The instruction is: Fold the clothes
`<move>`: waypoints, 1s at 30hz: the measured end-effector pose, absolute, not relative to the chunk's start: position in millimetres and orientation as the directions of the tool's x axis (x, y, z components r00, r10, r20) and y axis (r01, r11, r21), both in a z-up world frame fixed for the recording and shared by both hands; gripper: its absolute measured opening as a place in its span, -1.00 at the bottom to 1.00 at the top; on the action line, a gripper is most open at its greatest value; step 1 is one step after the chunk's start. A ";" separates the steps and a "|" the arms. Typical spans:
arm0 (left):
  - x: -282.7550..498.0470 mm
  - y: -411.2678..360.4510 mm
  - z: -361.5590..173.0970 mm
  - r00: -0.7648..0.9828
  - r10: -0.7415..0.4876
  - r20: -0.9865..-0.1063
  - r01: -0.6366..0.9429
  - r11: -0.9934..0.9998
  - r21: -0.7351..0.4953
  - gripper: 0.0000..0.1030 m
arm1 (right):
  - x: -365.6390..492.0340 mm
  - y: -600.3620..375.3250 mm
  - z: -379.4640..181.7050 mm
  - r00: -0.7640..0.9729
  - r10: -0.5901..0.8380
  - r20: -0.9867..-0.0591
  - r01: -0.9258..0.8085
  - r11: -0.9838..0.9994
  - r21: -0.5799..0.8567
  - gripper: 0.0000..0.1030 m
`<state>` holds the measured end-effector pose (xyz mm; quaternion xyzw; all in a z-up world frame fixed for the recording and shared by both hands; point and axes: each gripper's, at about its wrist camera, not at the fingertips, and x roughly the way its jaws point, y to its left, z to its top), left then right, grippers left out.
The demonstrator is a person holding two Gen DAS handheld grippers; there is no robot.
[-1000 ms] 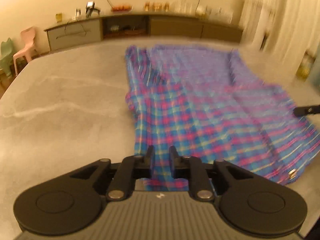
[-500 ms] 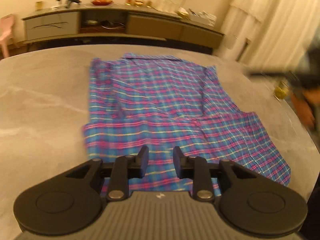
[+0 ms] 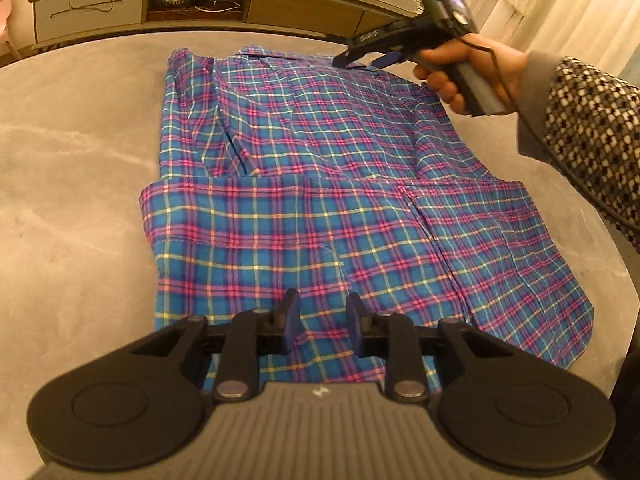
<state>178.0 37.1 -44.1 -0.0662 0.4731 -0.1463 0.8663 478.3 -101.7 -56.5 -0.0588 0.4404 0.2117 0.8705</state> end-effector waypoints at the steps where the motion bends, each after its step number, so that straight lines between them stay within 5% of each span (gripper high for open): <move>1: 178.5 38.2 -44.2 0.509 -0.320 -0.799 0.191 0.947 -0.258 -0.51 | 476.5 -99.4 -56.2 0.530 0.333 -0.780 -0.435 0.896 0.087 0.20; 4: 180.1 39.5 -44.6 0.510 -0.325 -0.796 0.181 0.946 -0.270 -0.51 | 466.5 -97.0 -50.4 0.535 0.355 -0.767 -0.459 0.884 0.088 -0.83; 12: 174.0 48.0 -46.0 0.531 -0.337 -0.778 0.130 0.939 -0.318 -0.55 | 345.2 -110.1 21.7 0.617 0.479 -0.625 -0.594 0.804 0.029 -0.89; 20: 149.1 81.1 -44.9 0.575 -0.313 -0.756 -0.069 0.902 -0.426 -0.53 | 69.7 -165.9 74.6 0.673 0.637 -0.377 -0.708 0.701 -0.081 -0.90; 26: 123.0 122.8 -50.2 0.608 -0.336 -0.719 -0.253 0.777 -0.577 -0.48 | -54.8 -186.1 -10.4 0.668 0.498 -0.553 -0.663 0.736 -0.137 -0.87; 30: 111.3 134.6 -46.0 0.644 -0.330 -0.691 -0.271 0.746 -0.608 -0.44 | -63.8 -198.5 -15.7 0.644 0.519 -0.563 -0.622 0.783 0.010 -0.76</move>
